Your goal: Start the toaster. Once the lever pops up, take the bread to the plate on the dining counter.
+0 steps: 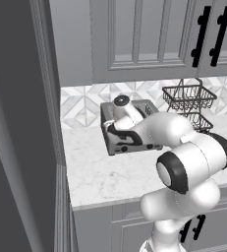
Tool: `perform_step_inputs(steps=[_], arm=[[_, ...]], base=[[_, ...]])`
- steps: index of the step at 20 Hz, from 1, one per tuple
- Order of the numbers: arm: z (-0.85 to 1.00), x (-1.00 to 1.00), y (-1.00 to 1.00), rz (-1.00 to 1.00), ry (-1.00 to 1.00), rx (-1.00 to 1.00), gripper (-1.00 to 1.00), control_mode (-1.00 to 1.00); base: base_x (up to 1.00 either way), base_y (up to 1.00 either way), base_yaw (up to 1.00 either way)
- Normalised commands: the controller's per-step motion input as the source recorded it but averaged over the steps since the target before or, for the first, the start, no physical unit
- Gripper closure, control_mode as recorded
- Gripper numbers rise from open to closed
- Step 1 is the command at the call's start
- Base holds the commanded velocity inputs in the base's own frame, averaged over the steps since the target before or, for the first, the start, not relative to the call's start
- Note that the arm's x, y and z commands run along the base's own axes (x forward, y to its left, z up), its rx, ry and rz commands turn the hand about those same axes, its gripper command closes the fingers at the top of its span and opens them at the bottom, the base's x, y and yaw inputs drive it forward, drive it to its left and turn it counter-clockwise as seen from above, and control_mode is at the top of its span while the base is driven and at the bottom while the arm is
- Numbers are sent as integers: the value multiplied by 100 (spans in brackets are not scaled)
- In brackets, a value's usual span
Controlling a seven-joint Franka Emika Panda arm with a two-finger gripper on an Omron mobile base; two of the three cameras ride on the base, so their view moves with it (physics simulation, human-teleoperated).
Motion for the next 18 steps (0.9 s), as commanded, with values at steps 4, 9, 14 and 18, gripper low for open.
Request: perform_step_inputs(steps=[4, 9, 14, 18], arm=[[-100, -2, -61, 30, 5, 0, 100, -100], [-100, -6, -32, 18, 8, 0, 100, -100], [-100, -5, -8, 8, 5, 0, 100, -100], [-100, -20, 0, 6, 2, -2, 100, -100]], base=[[0, 0, 0], [0, 0, 0], [0, 0, 0], [0, 0, 0]])
